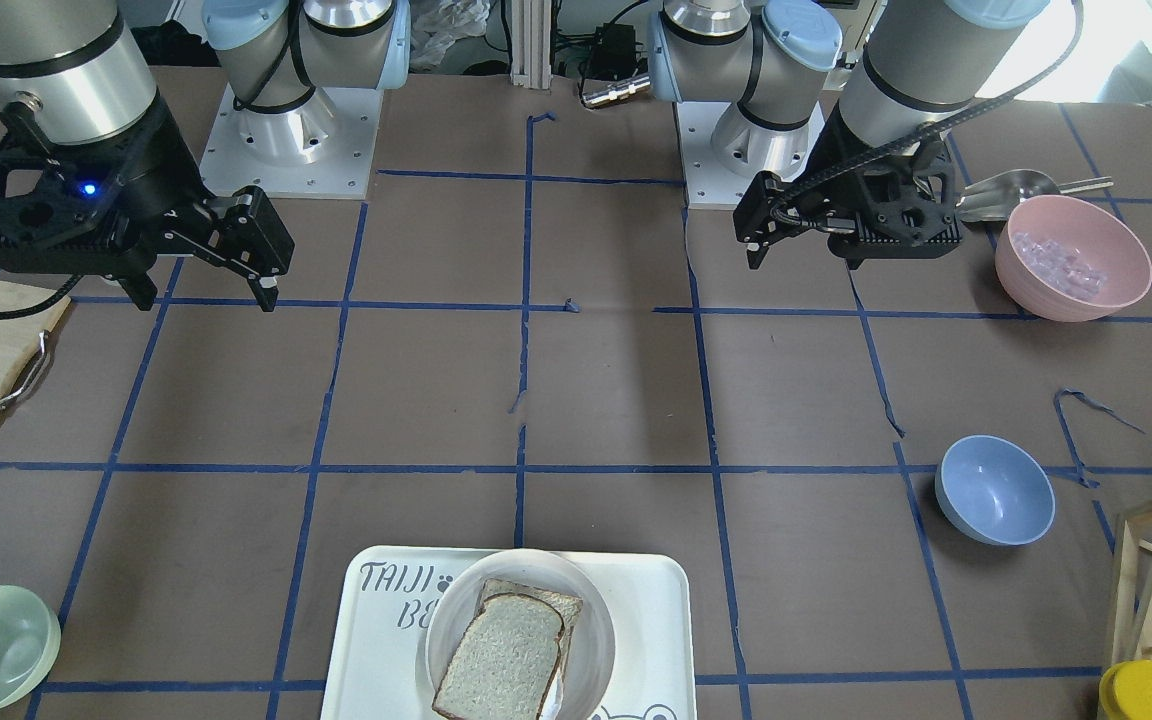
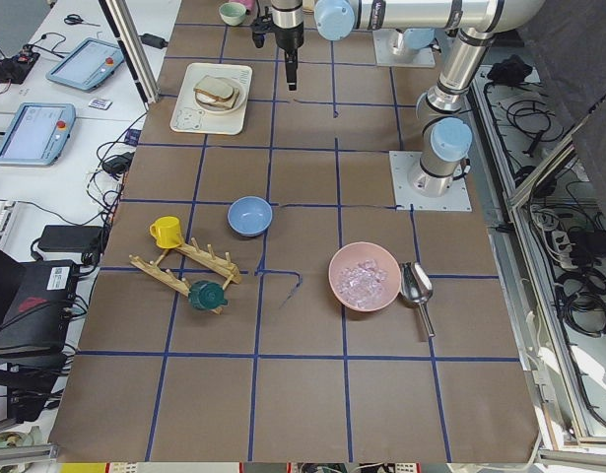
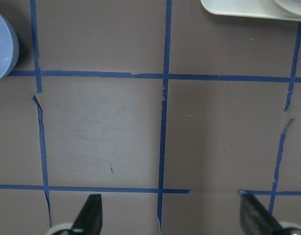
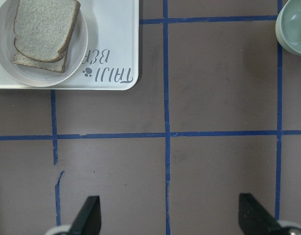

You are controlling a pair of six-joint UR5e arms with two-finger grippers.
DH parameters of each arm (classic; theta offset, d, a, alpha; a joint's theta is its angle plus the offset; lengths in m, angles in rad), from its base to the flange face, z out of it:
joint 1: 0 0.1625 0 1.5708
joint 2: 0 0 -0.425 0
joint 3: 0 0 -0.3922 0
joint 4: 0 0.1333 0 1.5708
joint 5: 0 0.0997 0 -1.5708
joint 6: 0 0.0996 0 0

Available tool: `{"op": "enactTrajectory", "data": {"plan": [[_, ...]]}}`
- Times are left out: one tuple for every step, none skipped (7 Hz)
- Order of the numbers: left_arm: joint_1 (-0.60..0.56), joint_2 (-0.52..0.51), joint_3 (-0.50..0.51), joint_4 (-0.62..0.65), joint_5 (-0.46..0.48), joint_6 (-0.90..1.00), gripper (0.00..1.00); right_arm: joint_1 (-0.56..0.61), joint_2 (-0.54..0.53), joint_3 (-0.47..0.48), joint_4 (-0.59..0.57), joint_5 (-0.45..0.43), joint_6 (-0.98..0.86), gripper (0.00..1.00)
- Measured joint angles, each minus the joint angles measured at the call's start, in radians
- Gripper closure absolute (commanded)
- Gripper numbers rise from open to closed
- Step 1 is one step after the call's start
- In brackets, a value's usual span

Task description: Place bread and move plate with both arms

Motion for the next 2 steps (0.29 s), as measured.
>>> {"op": "enactTrajectory", "data": {"plan": [[0.0,0.0,0.0,-0.001,0.002,0.0,0.0,0.002,0.002,0.0,-0.003,0.002,0.001,0.0],[0.001,0.0,-0.001,0.0,0.002,0.003,0.0,0.002,0.003,0.0,-0.006,0.0,0.002,0.0]]}}
